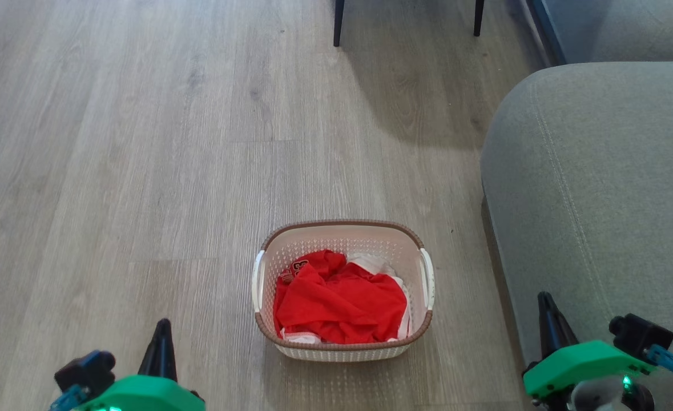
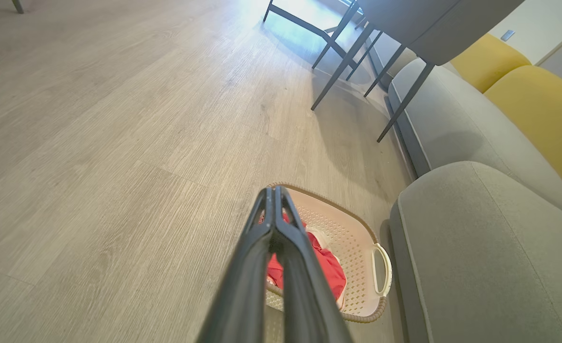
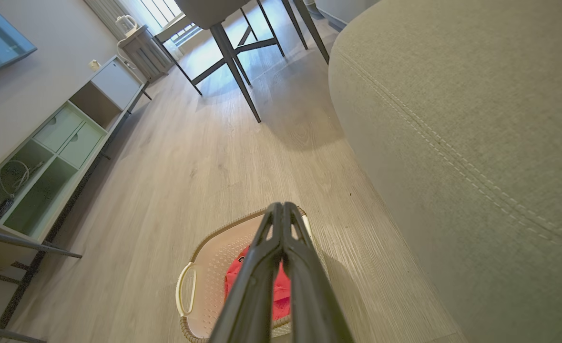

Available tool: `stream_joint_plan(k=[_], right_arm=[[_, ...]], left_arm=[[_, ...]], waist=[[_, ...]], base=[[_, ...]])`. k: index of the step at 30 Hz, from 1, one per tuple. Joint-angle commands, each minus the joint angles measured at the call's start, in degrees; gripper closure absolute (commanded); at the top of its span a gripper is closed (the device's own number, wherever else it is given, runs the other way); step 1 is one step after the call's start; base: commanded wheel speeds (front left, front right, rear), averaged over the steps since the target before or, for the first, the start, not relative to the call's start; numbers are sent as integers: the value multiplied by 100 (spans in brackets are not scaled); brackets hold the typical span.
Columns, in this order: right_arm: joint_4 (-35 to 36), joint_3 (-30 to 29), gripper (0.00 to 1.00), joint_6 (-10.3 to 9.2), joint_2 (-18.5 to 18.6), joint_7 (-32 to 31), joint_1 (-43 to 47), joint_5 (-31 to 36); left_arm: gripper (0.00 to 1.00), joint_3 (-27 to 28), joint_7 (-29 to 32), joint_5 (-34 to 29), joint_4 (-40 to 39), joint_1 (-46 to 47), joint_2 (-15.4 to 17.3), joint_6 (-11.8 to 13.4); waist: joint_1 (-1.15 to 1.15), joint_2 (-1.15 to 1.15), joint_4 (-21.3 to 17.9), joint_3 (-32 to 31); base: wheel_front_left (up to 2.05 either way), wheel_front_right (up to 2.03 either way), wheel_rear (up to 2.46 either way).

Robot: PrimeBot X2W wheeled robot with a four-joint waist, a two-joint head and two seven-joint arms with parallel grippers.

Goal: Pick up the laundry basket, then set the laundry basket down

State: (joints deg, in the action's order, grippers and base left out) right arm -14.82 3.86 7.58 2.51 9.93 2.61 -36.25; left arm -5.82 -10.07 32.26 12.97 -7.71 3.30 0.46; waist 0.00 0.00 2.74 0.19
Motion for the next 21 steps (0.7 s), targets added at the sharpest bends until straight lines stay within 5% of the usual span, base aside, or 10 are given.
stream_joint_plan(k=[1,21], right_arm=[[165,-6,100,-2,109,-18,-311,-128],[150,-170,100,-4,141,-327,-432,-1404]], left_arm=[[100,125,16,128,-156,319,78,-40],[100,303,326,1495,-106,550,101,-209]], waist=[[0,0,-2,0],[0,0,-63,0]], base=[[0,0,0],[0,0,0]])
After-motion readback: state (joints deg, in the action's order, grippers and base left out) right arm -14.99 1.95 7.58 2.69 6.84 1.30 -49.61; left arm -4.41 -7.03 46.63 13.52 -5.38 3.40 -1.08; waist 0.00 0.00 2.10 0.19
